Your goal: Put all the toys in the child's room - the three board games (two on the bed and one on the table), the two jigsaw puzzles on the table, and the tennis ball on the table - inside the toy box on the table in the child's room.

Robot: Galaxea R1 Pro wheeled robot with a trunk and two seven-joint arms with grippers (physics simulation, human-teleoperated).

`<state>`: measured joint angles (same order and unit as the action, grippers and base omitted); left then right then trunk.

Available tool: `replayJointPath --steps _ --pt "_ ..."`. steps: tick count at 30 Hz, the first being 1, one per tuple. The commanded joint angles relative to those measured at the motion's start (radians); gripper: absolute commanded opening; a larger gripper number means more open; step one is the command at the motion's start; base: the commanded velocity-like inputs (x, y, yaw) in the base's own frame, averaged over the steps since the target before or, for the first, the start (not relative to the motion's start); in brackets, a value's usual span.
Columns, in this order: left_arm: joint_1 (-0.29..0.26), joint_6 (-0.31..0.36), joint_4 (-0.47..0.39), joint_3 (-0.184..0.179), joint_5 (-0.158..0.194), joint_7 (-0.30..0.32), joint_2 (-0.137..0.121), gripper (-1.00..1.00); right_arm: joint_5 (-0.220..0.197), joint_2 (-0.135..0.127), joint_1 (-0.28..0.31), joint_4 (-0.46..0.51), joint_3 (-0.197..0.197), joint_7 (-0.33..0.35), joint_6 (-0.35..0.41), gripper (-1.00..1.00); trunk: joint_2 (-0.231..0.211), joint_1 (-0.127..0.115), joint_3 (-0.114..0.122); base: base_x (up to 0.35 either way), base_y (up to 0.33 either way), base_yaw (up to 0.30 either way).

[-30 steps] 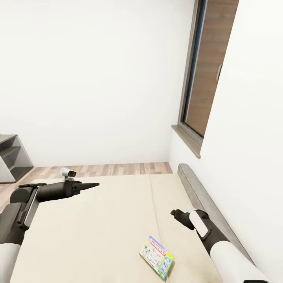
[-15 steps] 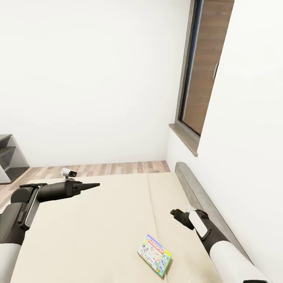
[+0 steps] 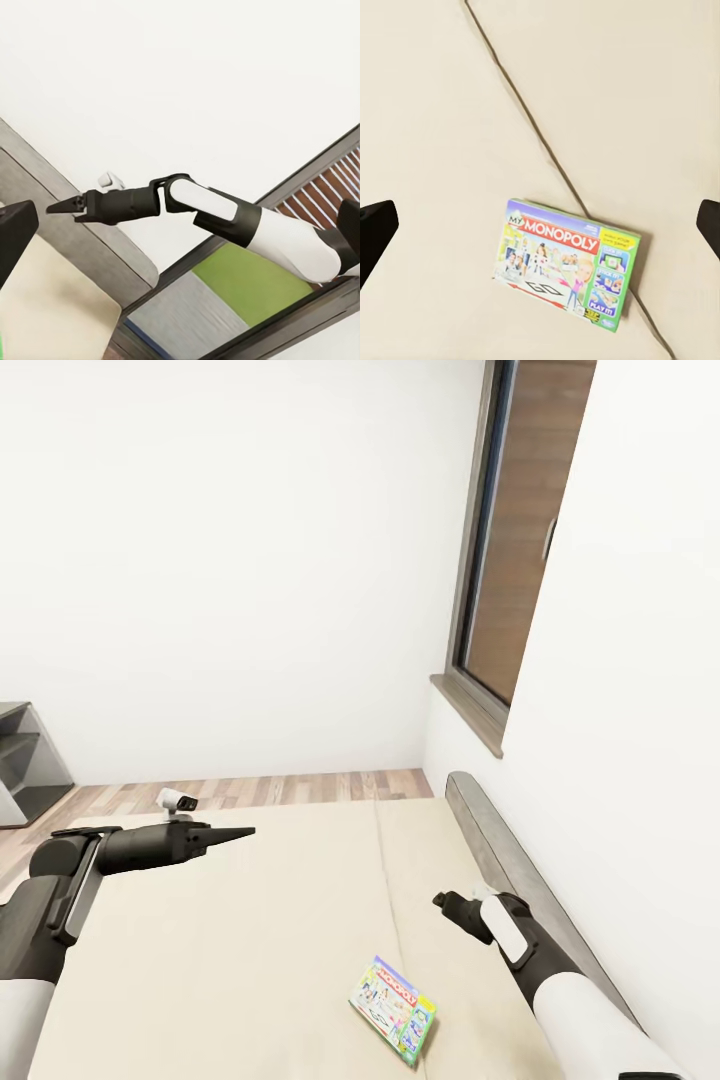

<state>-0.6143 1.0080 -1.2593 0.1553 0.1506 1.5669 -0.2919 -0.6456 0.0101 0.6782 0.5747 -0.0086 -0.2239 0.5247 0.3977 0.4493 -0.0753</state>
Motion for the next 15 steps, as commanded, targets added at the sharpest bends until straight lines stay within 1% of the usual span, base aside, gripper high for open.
replayJointPath --steps 1,15 --pt "-0.001 0.011 0.0 0.0 -0.001 0.004 0.0 1.0 -0.011 0.0 0.001 0.003 -0.001 -0.009 0.002 1.0 0.002 0.001 -0.002 0.0 0.0 0.0" --pt "-0.001 0.011 0.0 0.0 -0.002 0.004 0.0 1.0 -0.011 0.002 0.0 0.005 0.001 -0.008 -0.003 1.0 0.002 0.001 -0.002 0.0 0.0 0.0"
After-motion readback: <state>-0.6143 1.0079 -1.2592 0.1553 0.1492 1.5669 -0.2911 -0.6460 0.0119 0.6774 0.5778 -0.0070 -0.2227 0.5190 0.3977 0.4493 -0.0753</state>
